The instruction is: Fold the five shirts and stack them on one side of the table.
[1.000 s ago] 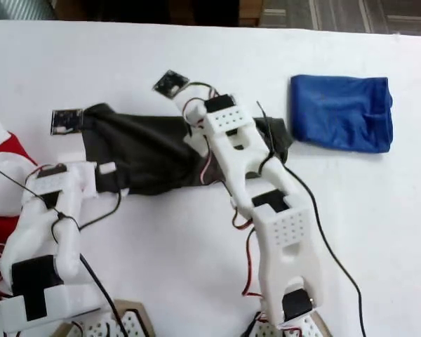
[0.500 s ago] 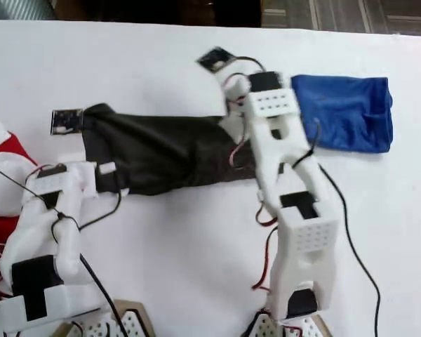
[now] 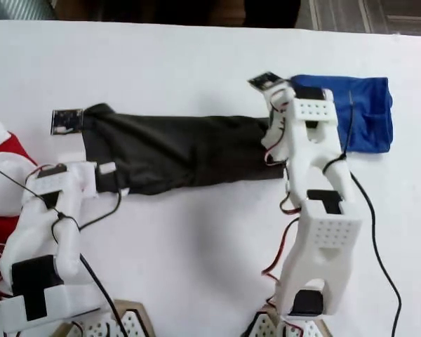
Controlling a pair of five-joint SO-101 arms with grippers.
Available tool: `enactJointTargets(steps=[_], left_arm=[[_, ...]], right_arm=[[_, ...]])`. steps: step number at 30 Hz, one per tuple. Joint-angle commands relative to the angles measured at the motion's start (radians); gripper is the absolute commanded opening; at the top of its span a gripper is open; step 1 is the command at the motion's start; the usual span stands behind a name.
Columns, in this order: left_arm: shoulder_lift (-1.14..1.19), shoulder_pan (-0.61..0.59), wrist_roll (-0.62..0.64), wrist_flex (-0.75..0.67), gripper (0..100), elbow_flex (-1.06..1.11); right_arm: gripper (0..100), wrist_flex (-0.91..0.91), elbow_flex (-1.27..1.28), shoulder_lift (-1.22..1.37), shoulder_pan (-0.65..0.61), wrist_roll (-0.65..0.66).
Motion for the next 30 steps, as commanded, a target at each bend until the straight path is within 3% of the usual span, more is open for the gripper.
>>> enactJointTargets(steps=[1,13,20,24,30], left_arm=[[-0.003,-0.003,0.003,-0.005,3,-0.038],[-0.014,-0.005,0.005,0.011,3,-0.059],[-0.124,-0.009,0.006,0.295,3,-0.326],[-0.133,-0.049,0.014,0.371,3,-0.470],[0.012,-0.091,0.176,0.330,24,-0.501]], right_arm=[[1.9,-0.015,0.032,-0.036,0.031,0.025],[1.9,0.015,0.157,-0.498,-0.079,0.021],[1.9,0.005,0.381,-0.705,-0.076,0.021],[1.9,-0.048,0.569,-0.768,-0.074,0.021],[1.9,-0.165,0.807,-0.901,-0.074,0.029]])
